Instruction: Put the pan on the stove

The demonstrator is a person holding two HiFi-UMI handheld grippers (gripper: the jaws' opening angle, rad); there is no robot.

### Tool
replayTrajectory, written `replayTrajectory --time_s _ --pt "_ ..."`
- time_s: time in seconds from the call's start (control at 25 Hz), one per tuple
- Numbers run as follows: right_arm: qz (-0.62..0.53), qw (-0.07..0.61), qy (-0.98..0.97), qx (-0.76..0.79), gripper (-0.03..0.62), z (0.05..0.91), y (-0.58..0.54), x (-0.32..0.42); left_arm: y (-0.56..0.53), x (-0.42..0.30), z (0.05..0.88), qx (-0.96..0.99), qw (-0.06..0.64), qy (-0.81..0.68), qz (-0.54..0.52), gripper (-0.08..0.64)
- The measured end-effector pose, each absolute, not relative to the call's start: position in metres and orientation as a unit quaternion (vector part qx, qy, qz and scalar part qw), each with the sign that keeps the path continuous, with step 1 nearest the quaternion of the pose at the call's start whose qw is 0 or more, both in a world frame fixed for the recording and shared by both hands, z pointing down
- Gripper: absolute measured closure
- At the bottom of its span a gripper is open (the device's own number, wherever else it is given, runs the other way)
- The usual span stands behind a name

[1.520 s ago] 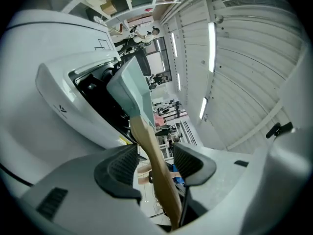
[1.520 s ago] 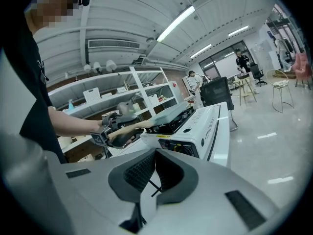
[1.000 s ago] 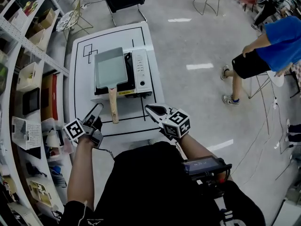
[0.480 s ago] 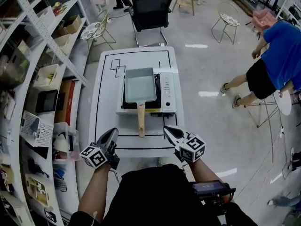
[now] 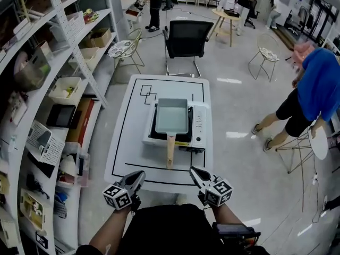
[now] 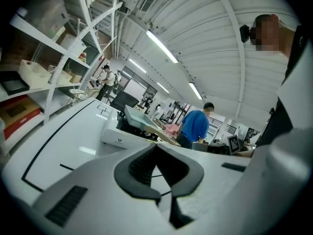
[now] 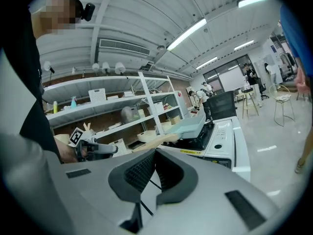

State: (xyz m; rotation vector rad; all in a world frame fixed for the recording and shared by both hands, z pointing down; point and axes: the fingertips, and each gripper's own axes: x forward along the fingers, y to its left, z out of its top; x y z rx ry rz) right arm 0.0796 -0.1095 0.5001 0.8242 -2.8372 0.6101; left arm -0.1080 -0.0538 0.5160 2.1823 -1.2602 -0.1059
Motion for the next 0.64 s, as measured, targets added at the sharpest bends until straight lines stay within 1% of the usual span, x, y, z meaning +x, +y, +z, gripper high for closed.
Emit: replayTrajectory --time_s 0.32,0.64 --pt "0.214 0.056 -0.936 0.274 0.566 0.499 -0.100 0.078 -0.050 -0.102 0.528 0.824 0.307 -0.477 -0.017 0.551" --pt "0.194 0.052 -0.940 0.274 0.566 0.495 -0.104 0.087 -0.055 -0.084 0.519 0.833 0.293 -0.470 -0.003 0.552"
